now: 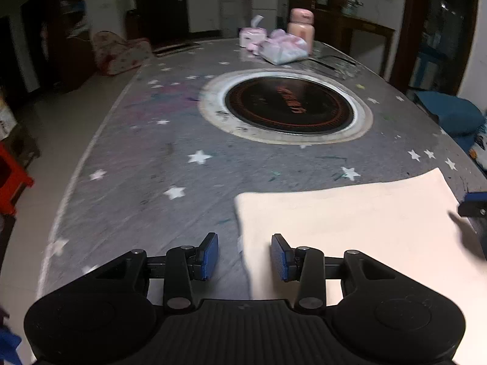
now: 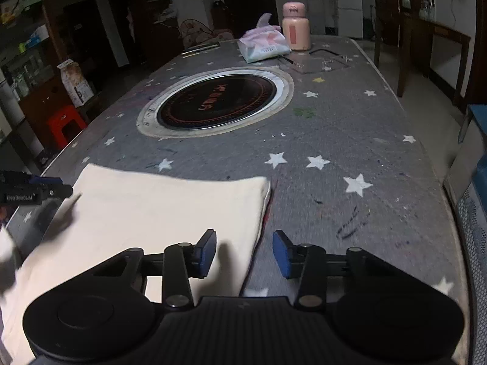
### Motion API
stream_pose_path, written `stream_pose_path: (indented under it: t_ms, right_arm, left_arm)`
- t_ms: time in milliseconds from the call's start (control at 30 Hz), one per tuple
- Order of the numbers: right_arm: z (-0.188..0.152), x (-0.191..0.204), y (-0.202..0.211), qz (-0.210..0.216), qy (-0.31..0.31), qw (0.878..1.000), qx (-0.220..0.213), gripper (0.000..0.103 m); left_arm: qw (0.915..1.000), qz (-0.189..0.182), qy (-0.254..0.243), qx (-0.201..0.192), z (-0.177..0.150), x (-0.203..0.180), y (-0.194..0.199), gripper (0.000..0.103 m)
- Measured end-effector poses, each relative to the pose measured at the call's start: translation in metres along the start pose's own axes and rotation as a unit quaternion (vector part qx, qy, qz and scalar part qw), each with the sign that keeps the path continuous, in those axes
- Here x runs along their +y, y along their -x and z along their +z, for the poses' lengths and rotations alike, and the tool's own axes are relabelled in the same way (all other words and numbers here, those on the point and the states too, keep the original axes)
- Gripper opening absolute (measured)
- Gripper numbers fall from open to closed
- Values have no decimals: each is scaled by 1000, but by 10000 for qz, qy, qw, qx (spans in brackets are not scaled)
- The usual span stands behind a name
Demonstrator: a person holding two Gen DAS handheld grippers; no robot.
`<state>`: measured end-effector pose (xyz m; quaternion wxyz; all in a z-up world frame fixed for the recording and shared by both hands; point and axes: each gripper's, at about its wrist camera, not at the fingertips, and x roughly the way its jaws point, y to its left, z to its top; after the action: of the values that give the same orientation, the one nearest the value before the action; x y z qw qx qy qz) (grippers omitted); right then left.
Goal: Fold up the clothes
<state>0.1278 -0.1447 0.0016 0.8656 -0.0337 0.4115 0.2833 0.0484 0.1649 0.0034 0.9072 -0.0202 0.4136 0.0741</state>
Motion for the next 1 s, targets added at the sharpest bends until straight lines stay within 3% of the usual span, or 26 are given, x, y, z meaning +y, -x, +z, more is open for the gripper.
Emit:
stream_pose_path:
  t_ms: [67,100,133,233,300,567,733,900,1000]
  right_arm:
    - [6,-3,-10,-43,26,10000,34,38]
    - [8,-5,-15,-52,26,10000,65,33]
    - [9,-6,-19,-40,15,10000,84,30]
    - [13,-8,-26,-19,42,9999,91,15]
    - [16,-8,-28,-10,51,9999,86,4]
    - [34,-5,-40,-301,327,9990,-38,3]
    - [44,-9,-54,-449,493,9978,7,5]
    - [48,-7,-39,-495,593,9970,-112,12]
    - [39,10,-15,-208,864,9959,-185,13]
  left_arm:
    - [10000,5,-38,76,3,-2,-10,41]
    - [9999,-39,-46,80,4,-3,-13,37]
    - [9999,-83,-53,71,5,-3,-16,27]
    - [9998,-107,-157,22,9,-6,-19,10]
    - [9997,-90,-219,-13,13,-8,-22,10]
    - [9992,34,-288,-260,40,-9,-40,9]
    - [9995,164,-203,-176,47,-9,-58,13]
    - [9996,91,-97,-250,43,-5,-41,16]
    - [9990,-109,-202,-382,31,-9,-16,16]
